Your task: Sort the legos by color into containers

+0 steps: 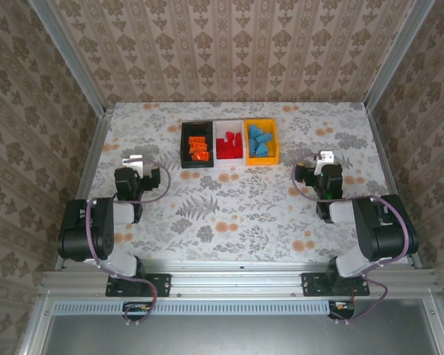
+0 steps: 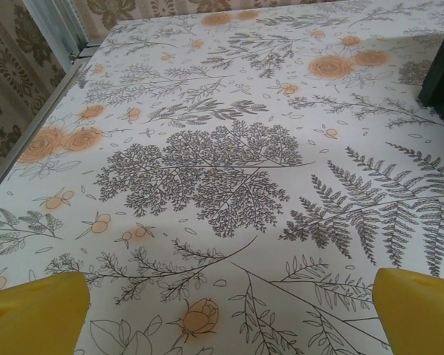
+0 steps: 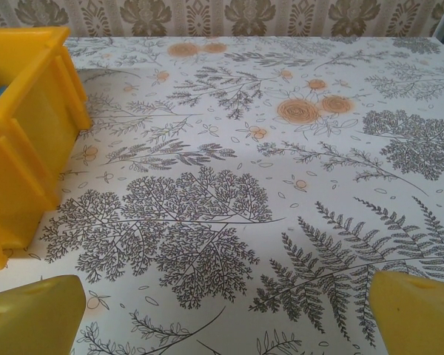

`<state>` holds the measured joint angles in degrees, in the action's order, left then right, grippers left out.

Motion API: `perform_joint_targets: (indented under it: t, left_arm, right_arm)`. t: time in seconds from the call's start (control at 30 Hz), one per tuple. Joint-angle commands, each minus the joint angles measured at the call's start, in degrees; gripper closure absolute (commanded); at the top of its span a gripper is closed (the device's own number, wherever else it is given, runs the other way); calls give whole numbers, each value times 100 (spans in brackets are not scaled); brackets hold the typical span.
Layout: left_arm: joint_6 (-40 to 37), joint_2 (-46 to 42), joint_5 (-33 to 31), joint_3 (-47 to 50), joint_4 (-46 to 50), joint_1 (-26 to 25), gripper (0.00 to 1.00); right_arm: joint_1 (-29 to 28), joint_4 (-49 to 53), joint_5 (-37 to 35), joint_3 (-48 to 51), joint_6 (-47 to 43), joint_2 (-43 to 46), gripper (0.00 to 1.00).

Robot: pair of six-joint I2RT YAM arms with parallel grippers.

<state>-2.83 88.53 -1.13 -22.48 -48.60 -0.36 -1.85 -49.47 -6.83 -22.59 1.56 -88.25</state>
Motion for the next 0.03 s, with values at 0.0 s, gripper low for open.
perform_joint_targets:
  t: [0.0]
  left_arm:
    - [-6,-51,227,-90,0,10,0]
  right_arm:
    - [26,34,33,-103,65,10,0]
